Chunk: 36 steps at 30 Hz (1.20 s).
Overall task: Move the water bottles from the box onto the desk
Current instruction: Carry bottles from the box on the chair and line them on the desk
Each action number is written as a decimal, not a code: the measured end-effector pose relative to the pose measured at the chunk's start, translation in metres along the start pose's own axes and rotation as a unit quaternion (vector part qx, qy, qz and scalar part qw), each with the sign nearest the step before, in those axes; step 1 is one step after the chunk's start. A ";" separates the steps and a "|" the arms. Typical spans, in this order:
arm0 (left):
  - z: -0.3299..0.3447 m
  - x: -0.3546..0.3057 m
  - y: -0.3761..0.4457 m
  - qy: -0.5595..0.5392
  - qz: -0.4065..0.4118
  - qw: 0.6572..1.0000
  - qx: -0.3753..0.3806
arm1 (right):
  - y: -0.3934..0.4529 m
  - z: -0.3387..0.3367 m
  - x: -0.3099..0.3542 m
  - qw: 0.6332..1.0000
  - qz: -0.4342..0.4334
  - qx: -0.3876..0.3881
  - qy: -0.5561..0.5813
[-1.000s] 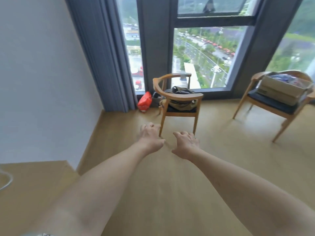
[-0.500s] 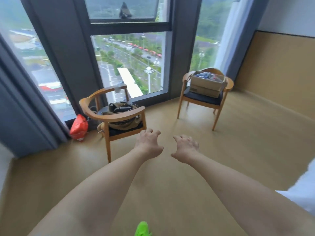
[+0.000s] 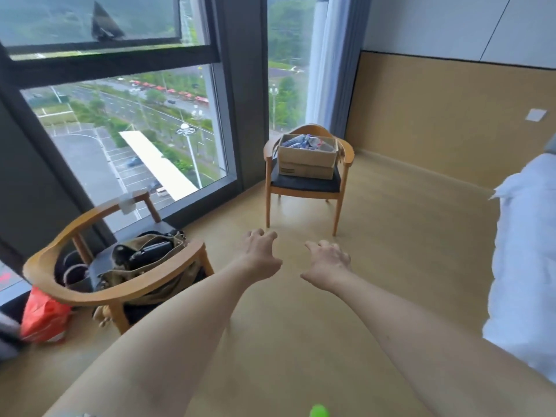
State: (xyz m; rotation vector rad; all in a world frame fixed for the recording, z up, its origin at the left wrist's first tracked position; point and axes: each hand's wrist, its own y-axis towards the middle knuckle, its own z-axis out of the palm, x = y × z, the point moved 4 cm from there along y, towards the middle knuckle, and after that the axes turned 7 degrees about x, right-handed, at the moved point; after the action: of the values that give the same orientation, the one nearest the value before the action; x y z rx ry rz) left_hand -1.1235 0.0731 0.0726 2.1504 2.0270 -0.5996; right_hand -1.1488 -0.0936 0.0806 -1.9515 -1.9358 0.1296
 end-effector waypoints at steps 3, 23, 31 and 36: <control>0.000 -0.005 0.065 -0.001 0.019 1.000 0.002 | 0.057 -0.009 -0.008 1.000 0.006 -0.006 0.017; -0.039 -0.080 0.474 -0.016 0.026 0.999 0.043 | 0.445 -0.135 -0.070 0.998 0.025 0.023 0.056; -0.057 -0.070 0.651 0.000 0.050 0.998 0.050 | 0.601 -0.161 -0.090 0.994 0.082 0.038 0.058; -0.079 -0.066 0.769 0.014 0.057 0.996 0.071 | 0.706 -0.209 -0.084 0.993 0.097 0.029 0.061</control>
State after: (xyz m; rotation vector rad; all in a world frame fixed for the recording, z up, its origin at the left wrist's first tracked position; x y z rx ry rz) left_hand -0.3554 -0.0310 0.0334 2.3489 1.9130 -0.7210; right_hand -0.4174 -0.1992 0.0204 -2.0555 -1.6444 0.1151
